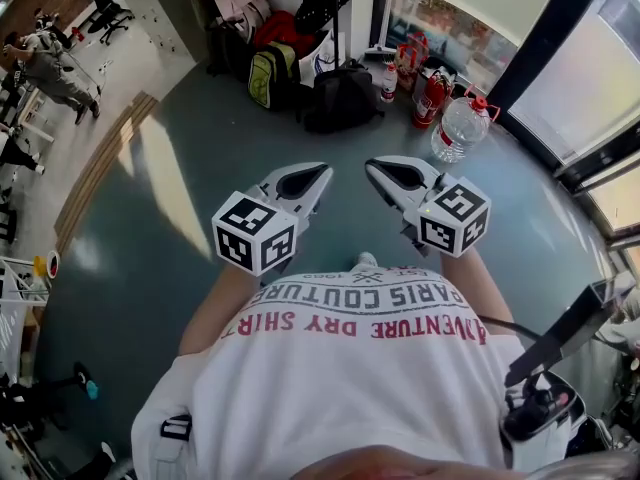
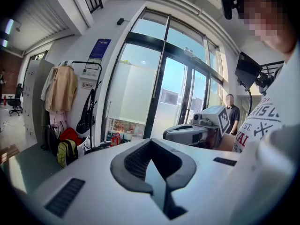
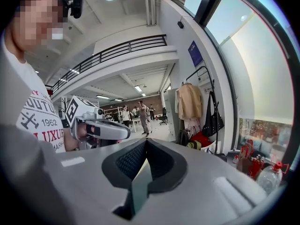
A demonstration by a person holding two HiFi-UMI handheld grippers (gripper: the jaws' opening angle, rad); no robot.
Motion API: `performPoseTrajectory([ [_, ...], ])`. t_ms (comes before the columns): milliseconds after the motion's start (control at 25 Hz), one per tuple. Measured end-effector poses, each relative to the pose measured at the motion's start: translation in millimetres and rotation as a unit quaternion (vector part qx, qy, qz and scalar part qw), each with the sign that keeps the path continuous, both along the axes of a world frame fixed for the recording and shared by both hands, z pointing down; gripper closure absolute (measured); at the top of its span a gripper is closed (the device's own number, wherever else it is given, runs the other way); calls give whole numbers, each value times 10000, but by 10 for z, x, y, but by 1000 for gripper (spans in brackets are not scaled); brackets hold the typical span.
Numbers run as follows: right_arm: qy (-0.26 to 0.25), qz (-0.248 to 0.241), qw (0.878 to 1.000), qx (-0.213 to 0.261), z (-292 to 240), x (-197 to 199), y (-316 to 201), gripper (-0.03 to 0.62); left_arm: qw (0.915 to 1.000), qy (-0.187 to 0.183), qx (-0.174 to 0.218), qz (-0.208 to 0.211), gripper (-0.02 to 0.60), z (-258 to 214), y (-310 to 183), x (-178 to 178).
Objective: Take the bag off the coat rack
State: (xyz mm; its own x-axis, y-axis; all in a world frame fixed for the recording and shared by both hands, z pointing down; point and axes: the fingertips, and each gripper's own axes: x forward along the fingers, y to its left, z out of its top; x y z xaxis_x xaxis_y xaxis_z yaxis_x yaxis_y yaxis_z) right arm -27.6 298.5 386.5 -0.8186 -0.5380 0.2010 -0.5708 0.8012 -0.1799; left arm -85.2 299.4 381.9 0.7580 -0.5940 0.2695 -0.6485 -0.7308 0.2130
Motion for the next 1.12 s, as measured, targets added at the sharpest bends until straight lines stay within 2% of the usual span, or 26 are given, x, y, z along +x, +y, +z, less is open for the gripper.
performPoseTrajectory([
  [280, -242, 77, 9995, -196, 13, 484, -782, 592, 9998, -26, -173, -4, 580, 55, -764, 438],
  [480, -274, 201, 9994, -114, -18, 987, -1574, 592, 9999, -27, -114, -118, 580, -21, -1546, 848],
  [600, -254, 142, 9995, -113, 13, 1142, -1868, 592, 9998, -6, -59, -213, 580, -21, -1838, 984],
  [880, -197, 59, 9997, -94, -17, 1045, -2091, 592, 9995, 52, 8, -303, 580, -27, -2042, 886],
  [1120, -119, 62, 9998, -125, 193, 854, -3118, 592, 9992, 96, -35, -397, 580, 225, -3073, 625],
])
